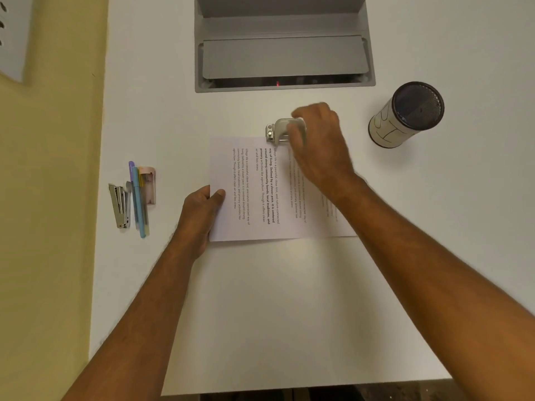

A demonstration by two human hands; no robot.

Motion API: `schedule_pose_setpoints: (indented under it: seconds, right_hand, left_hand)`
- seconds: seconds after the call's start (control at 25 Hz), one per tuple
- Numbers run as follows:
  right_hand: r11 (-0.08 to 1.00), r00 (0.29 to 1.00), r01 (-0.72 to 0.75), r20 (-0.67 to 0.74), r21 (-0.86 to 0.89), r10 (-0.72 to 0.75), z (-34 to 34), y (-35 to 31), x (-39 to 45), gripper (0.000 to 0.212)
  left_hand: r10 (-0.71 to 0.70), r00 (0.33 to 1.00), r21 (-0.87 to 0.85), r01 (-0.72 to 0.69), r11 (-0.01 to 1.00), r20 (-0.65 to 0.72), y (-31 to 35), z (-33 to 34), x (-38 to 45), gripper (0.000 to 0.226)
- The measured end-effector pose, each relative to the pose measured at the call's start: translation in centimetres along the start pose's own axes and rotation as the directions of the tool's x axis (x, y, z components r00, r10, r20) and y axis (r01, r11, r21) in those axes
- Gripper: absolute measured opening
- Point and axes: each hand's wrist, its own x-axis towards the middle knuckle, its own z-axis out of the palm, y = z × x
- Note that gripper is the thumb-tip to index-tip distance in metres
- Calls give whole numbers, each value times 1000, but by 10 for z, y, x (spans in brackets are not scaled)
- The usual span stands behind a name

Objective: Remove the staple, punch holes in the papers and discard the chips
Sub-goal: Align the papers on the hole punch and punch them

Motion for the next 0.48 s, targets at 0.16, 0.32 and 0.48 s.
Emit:
schedule_pose_setpoints:
  seconds: [0.16, 0.32, 0.48]
  right_hand:
    - [981, 995, 71, 79, -183, -57, 21, -19, 40, 41]
    - [956, 982, 116, 173, -269, -70, 35, -18, 55, 51]
    - [891, 970, 185, 223, -414, -98, 45, -11, 57, 53]
  left_hand:
    - [-2, 1000, 7, 2, 1000, -5, -2, -1, 1, 18]
    - [-4, 1000, -2, 4, 1000, -2, -3, -1, 3, 18]
    - [-1, 1000, 4, 1, 1000, 2, -5, -2, 4, 17]
